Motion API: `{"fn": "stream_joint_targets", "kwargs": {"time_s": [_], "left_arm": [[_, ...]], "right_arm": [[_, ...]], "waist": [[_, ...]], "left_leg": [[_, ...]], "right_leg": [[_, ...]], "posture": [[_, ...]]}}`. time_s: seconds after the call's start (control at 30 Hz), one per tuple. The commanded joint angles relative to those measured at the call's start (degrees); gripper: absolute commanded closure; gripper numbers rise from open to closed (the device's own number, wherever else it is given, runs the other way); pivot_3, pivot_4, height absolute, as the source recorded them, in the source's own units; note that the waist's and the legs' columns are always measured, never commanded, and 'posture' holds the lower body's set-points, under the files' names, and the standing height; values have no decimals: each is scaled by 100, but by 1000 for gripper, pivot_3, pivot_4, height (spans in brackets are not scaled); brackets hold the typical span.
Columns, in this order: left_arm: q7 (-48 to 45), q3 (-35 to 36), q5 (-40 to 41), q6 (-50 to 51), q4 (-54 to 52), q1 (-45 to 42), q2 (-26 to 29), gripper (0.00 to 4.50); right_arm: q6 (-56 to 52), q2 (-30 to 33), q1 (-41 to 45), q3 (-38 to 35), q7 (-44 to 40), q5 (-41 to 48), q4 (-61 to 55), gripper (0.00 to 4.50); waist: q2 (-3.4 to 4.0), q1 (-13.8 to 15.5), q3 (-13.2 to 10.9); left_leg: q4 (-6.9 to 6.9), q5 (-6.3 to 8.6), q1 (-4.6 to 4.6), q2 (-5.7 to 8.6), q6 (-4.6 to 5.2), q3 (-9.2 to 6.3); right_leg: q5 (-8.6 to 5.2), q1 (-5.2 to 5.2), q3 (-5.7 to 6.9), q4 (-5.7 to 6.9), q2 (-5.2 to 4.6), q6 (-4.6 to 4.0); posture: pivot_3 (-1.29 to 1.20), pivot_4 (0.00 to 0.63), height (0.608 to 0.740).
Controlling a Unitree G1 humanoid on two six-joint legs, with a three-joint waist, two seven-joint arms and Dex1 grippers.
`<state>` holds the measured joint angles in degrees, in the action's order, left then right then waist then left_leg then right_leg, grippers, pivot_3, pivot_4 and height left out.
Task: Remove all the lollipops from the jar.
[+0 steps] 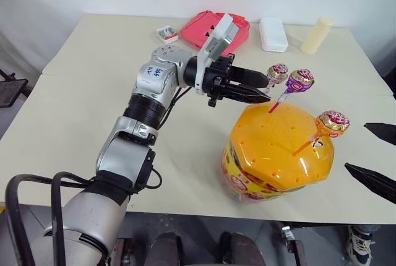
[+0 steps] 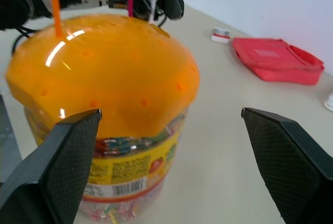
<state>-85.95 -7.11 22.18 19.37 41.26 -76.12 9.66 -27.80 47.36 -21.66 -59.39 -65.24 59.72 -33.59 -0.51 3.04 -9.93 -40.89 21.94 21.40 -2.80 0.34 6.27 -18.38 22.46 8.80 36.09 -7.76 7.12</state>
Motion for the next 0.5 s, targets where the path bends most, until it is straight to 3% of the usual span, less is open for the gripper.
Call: {"fn": "stream_joint_targets", "kwargs": {"time_s": [0.03,0.1,0.37,0.5], "left_arm": [[-75,92,3,-105,-188,-243,1,4069],[20,162,46,-70,-266,-302,28,4448],[522,469,79,147,-555,-572,258,4448],[1423,583,-172,594,-591,-682,586,4448]], "right_arm": [[76,95,-4,-294,-167,261,-49,0],[59,140,44,-299,-195,353,-37,0],[-10,459,309,-173,-200,498,138,0],[9,631,538,55,-219,321,366,0]], "waist": [[0,0,0],[0,-2,0],[0,-16,0],[0,-10,0]], "left_leg": [[0,0,0,0,0,0],[-1,0,0,0,0,0],[-1,0,0,0,0,-2],[-2,0,-1,0,0,-3]], "right_leg": [[0,0,0,0,0,0],[0,0,0,0,0,0],[0,0,-1,1,0,0],[0,-1,-1,2,0,0]], "posture": [[0,150,740],[0,150,740],[0,150,740],[0,150,740]]}}
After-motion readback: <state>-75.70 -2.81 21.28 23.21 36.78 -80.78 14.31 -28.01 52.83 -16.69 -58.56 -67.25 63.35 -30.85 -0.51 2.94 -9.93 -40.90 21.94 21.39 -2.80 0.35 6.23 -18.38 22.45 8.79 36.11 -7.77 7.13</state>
